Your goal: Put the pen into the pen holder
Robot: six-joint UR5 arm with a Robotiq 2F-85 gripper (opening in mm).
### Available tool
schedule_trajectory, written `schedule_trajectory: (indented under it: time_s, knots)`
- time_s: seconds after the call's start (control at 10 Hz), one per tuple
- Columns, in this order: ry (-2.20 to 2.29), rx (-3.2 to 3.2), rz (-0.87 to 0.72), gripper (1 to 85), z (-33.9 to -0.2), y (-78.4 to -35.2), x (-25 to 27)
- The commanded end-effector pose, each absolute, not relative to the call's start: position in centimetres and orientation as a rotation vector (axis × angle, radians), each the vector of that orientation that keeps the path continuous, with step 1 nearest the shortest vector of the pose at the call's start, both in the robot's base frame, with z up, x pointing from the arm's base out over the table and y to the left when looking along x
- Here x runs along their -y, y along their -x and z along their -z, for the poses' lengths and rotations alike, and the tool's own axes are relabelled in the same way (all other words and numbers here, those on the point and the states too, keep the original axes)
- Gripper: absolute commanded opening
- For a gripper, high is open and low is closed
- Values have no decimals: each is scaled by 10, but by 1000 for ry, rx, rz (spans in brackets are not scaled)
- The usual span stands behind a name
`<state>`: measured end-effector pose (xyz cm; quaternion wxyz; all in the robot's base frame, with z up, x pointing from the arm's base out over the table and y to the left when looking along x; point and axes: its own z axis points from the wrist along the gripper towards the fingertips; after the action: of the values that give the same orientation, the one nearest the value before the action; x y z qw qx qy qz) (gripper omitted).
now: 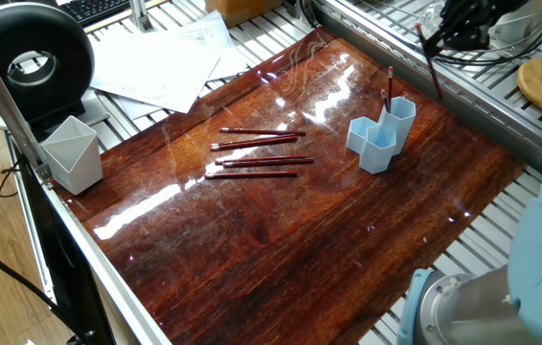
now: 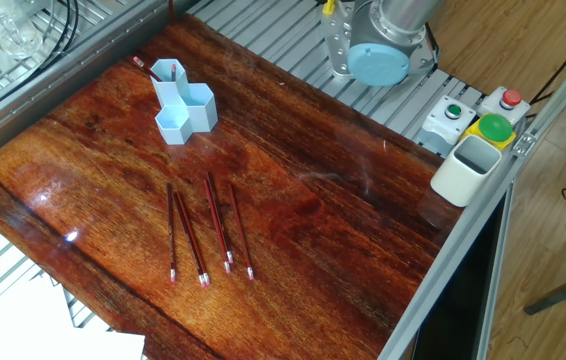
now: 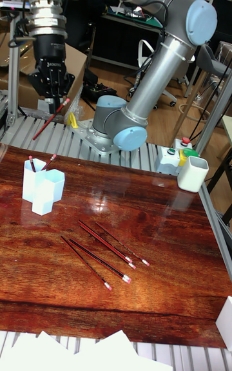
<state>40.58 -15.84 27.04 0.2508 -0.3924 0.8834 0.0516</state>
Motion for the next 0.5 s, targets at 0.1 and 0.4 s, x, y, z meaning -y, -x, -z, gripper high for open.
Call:
schedule_trajectory:
  time_s: [0.1,0.4]
  knots:
    - [1066,-2342,-161,10,-270,-420,151]
    - [1059,-2312,-169,10,-263,-426,146]
